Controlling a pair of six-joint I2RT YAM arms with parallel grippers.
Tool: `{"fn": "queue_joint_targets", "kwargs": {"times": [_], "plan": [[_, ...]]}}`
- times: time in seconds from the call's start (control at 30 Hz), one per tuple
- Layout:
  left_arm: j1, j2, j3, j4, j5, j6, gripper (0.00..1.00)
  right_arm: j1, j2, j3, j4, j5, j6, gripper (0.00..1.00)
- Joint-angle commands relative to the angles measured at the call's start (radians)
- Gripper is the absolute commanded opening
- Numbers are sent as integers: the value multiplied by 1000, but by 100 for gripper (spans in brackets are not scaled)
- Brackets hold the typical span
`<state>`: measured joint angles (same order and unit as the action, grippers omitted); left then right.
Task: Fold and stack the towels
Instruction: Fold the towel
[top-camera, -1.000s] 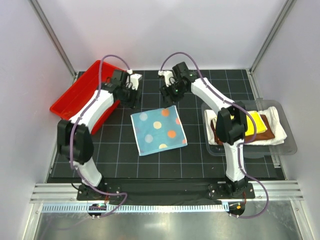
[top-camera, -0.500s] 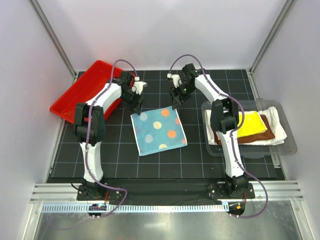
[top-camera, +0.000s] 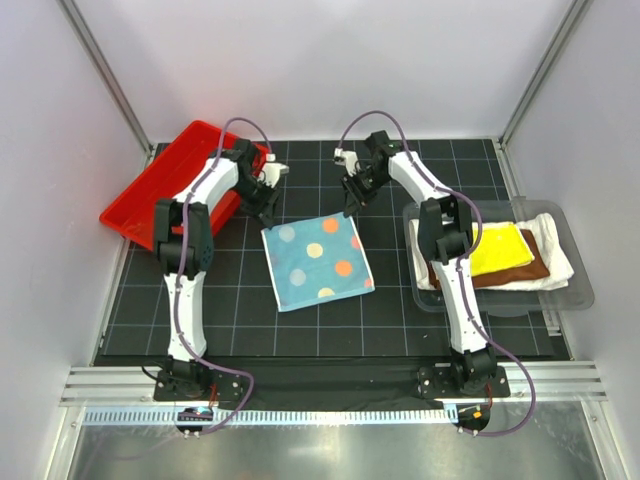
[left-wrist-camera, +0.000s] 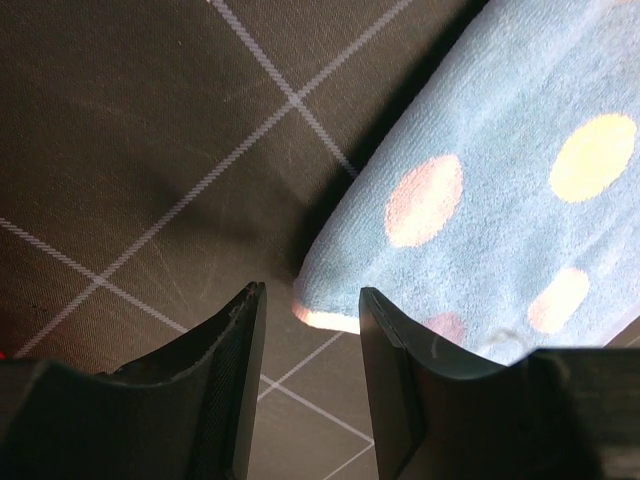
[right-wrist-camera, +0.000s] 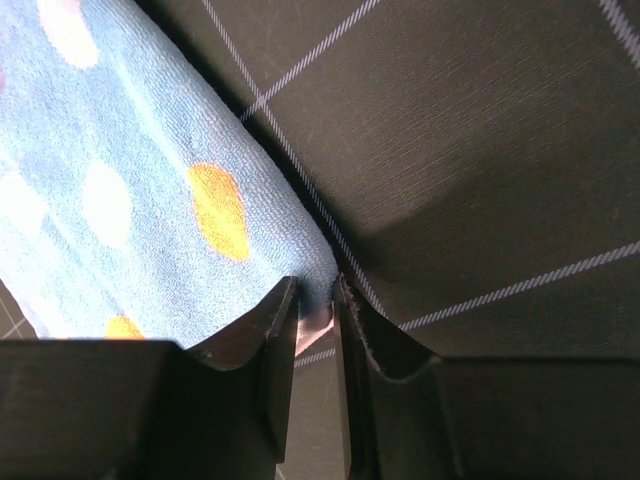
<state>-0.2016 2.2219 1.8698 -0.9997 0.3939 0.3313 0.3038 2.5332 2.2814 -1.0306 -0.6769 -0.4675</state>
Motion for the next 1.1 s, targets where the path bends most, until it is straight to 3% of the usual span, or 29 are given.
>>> {"fn": "queue_joint_targets", "kwargs": {"times": [0.0,0.27,0.57,0.7,0.9,1.0,1.03,1.07], "plan": [[8,-1,34,-60,36,64,46,-12,-14,17,50,-59,1,27],[8,81,107,-102,40,69,45,-15,-5,16,72,-59,9,37],[11,105,121,-116,10,86,42,-17,12,24,89,-76,10,37],[18,119,137,-126,8,92,40,-22,13,17,113,-75,18,15],[27,157,196,-181,36,109,29,-42,7,3,130,-73,32,3],[30,165,210,-189,57,117,11,-48,6,1,122,-78,26,1],[30,166,215,-194,57,117,0,-46,4,0,118,-82,23,1],[30,171,221,-200,59,115,0,-48,2,0,118,-81,15,1]]}}
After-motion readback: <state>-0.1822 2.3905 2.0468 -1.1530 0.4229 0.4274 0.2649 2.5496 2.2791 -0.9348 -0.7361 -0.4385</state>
